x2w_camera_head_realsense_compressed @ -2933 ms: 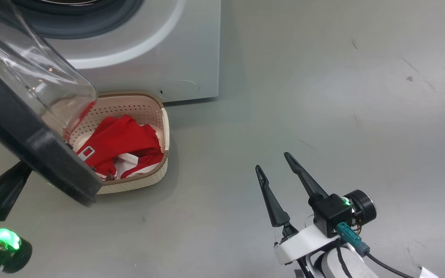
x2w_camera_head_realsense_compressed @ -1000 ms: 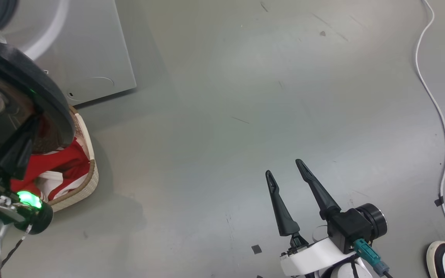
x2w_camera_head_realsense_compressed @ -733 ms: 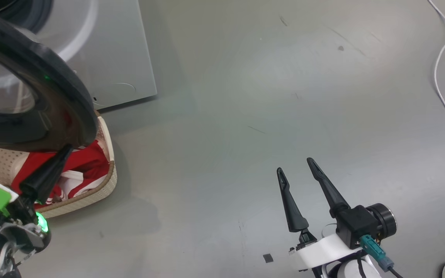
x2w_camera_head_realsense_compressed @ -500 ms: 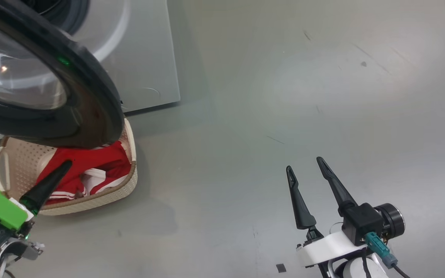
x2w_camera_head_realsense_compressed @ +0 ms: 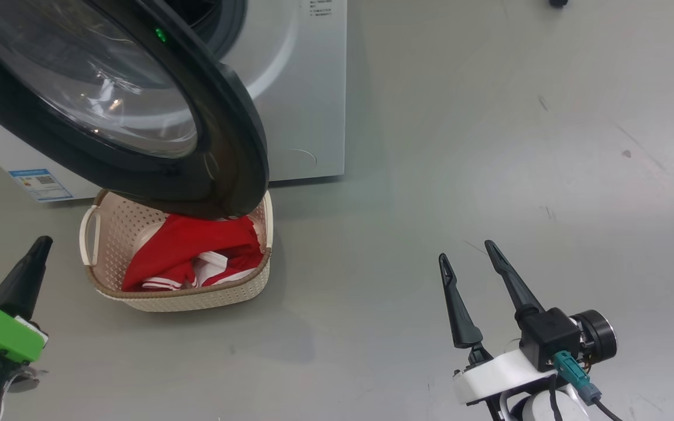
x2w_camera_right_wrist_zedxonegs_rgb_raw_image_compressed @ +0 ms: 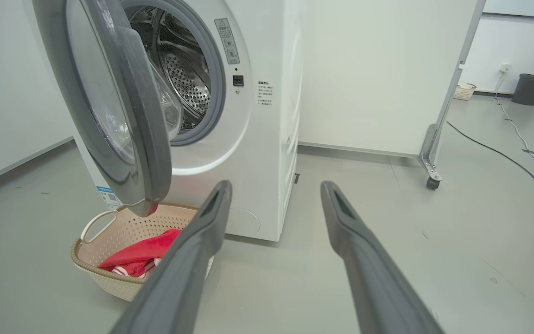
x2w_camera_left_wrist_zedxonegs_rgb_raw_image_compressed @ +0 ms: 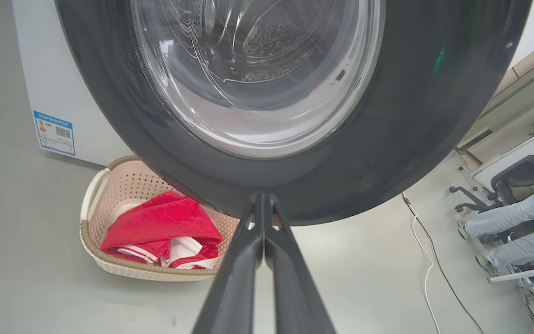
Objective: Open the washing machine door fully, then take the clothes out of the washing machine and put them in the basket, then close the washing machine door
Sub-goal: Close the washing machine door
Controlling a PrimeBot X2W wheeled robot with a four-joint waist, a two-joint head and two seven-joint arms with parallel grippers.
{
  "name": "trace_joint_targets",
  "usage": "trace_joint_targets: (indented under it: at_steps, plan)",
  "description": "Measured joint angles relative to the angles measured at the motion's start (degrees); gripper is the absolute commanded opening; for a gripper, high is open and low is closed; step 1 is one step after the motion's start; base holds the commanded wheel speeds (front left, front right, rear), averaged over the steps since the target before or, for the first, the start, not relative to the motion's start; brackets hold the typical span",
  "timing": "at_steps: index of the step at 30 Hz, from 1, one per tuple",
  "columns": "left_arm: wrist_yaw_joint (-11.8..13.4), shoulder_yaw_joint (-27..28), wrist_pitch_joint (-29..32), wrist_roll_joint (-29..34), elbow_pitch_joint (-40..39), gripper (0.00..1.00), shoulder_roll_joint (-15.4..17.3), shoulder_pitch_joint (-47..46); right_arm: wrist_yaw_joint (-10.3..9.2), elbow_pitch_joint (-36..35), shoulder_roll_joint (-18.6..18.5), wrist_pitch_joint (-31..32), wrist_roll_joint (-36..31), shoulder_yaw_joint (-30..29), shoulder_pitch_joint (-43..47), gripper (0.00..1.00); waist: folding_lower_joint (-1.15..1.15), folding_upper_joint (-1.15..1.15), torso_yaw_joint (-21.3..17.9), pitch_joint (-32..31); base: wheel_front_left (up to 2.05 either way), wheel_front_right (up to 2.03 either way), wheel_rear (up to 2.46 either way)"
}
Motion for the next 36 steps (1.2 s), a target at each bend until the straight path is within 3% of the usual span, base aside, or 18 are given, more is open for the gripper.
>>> trace_joint_targets:
  at_steps: [12, 21, 22, 23, 24, 36]
  plan:
    - [0.0, 0.1, -15.9, 14.0, -0.5, 0.00, 1.2, 4.1, 0.00, 0.0, 0.0, 0.0, 0.0, 0.6, -0.1, 1.00, 0.00, 0.00, 3.0, -2.1, 0.00, 0.00, 0.00]
    - [0.0, -0.2, -23.3, 18.4, 0.4, 0.00, 0.1, 6.4, 0.00, 0.0, 0.0, 0.0, 0.0, 0.5, -0.1, 1.00, 0.00, 0.00, 3.4, -2.5, 0.00, 0.00, 0.00]
    - [0.0, -0.3, -23.3, 19.2, 0.6, 0.07, -0.2, 6.8, 0.00, 0.0, 0.0, 0.0, 0.0, 0.5, -0.1, 1.00, 0.00, 0.00, 3.5, -2.5, 0.00, 0.00, 0.00]
    - [0.0, -0.3, -23.3, 20.8, 0.8, 0.81, -0.1, 7.2, 0.00, 0.0, 0.0, 0.0, 0.0, 0.6, -0.1, 1.00, 0.00, 0.00, 3.5, -2.6, 0.00, 0.00, 0.00]
    - [0.0, -0.3, -23.4, 21.9, 0.8, 1.00, -0.1, 7.4, 0.00, 0.0, 0.0, 0.0, 0.0, 0.6, -0.1, 1.00, 0.00, 0.00, 3.5, -2.6, 0.00, 0.00, 0.00]
    - [-0.1, -1.0, -23.4, 28.7, 0.7, 1.00, -1.2, 8.4, 0.00, 0.0, 0.0, 0.0, 0.1, 0.7, -0.1, 1.00, 0.00, 0.00, 3.8, -2.5, 0.00, 0.00, 0.00]
